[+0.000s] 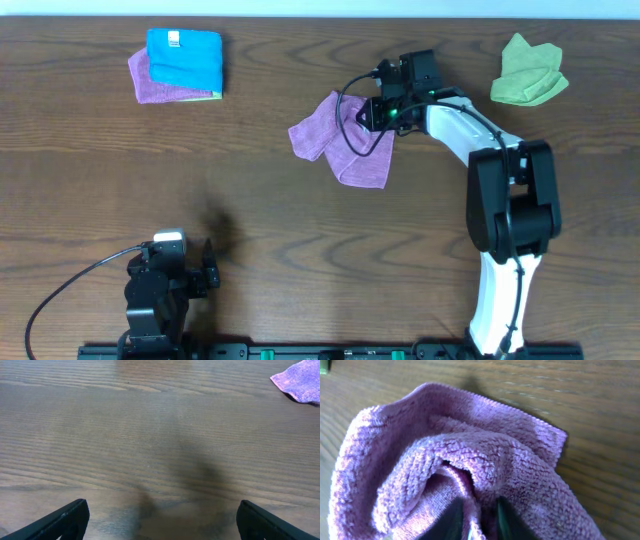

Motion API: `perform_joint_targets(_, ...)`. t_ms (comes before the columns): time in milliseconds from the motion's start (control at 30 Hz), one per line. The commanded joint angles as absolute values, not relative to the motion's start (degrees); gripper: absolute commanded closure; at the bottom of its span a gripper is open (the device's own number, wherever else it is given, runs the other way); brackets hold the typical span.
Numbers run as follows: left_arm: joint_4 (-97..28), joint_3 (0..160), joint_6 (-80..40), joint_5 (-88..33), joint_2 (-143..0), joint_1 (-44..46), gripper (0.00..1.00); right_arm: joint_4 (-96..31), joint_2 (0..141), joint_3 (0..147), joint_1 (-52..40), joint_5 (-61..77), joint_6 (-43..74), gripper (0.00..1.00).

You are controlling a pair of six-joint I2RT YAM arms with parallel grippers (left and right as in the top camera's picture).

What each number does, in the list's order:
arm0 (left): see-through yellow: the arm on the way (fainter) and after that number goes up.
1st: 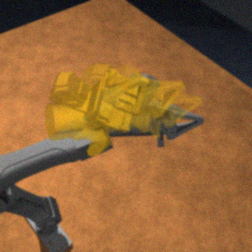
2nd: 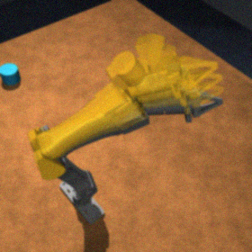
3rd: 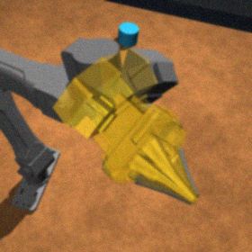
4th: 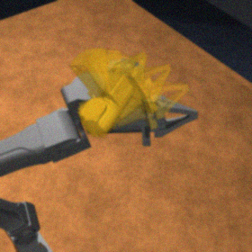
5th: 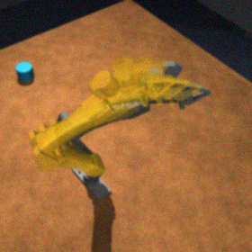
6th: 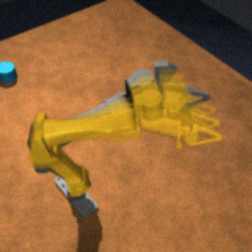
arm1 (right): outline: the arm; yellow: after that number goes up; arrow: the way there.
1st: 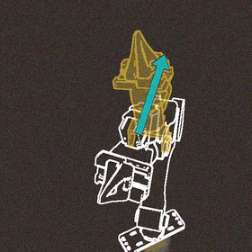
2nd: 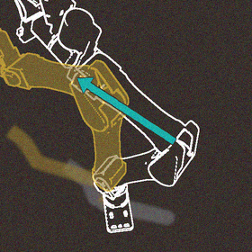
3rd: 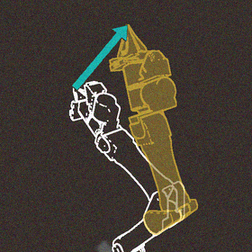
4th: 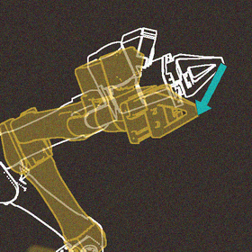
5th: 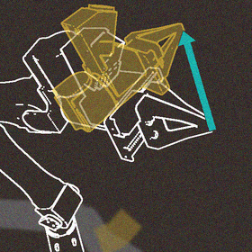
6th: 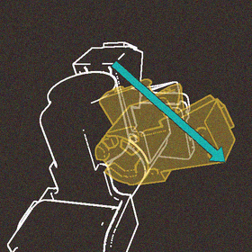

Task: Fold the cloth
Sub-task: 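Drag and spread the purple cloth flat at table center with right gripper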

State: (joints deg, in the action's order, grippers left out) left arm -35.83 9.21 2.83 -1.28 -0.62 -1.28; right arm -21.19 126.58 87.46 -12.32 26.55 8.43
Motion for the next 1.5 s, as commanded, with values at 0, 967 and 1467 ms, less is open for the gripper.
perform_joint_targets(0, -36.0, 8.9, 2.6, -1.1, -0.3, -1.1, 0.05, -21.3, 127.7, 87.2, -13.1, 27.0, 8.3, 0.99)
perform_joint_targets(967, -36.0, 8.9, 2.6, -1.1, -0.3, -1.1, 0.05, -35.7, 114.0, 87.3, -17.6, 31.4, 2.4, 0.98)
perform_joint_targets(1467, -36.0, 8.9, 2.6, -1.1, -0.3, -1.1, 0.05, -36.4, 114.0, 87.3, -18.3, 27.5, 2.0, 0.99)
